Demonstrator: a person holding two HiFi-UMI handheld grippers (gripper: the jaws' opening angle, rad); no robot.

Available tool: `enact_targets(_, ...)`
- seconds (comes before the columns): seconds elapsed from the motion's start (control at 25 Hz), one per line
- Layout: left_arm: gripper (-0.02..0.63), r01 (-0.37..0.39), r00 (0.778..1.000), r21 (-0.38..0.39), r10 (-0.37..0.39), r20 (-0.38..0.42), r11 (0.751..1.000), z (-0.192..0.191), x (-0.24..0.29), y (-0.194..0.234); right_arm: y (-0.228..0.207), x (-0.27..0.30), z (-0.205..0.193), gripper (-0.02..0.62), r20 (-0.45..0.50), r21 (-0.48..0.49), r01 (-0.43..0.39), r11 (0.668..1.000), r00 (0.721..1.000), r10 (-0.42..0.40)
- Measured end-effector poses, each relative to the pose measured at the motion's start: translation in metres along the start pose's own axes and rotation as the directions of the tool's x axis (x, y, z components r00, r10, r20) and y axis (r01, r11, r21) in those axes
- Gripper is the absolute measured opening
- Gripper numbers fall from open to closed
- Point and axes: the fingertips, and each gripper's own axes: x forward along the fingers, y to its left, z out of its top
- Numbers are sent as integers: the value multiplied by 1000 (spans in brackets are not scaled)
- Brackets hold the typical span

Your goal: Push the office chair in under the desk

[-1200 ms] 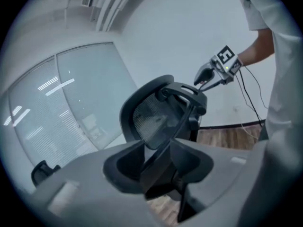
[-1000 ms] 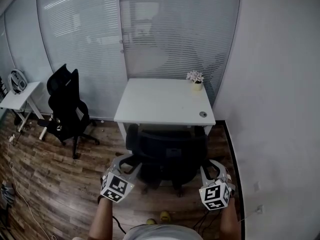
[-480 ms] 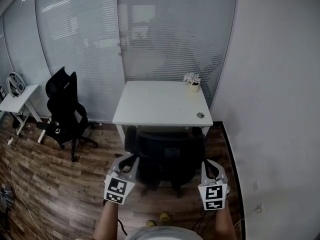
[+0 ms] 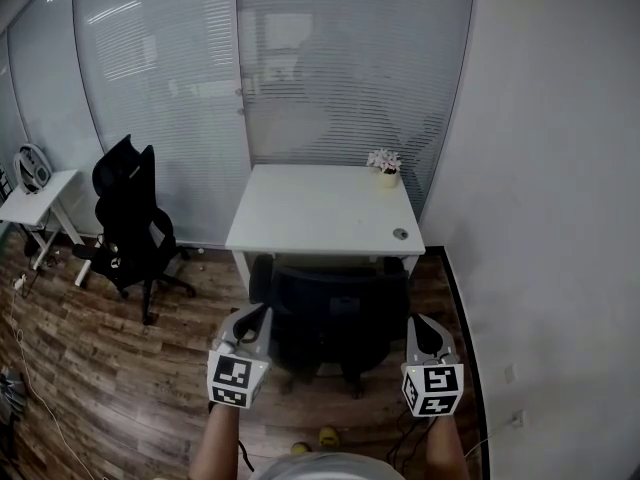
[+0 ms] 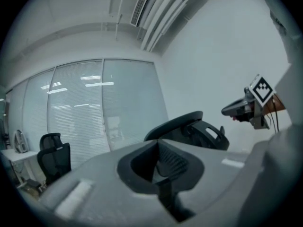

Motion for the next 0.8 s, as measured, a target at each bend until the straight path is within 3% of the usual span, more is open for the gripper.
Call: enact_targets(0.8,-4,-54,997,-36,56,58,998,23,1,13,-7,-1,15,2,29,11,36,999,999,-36)
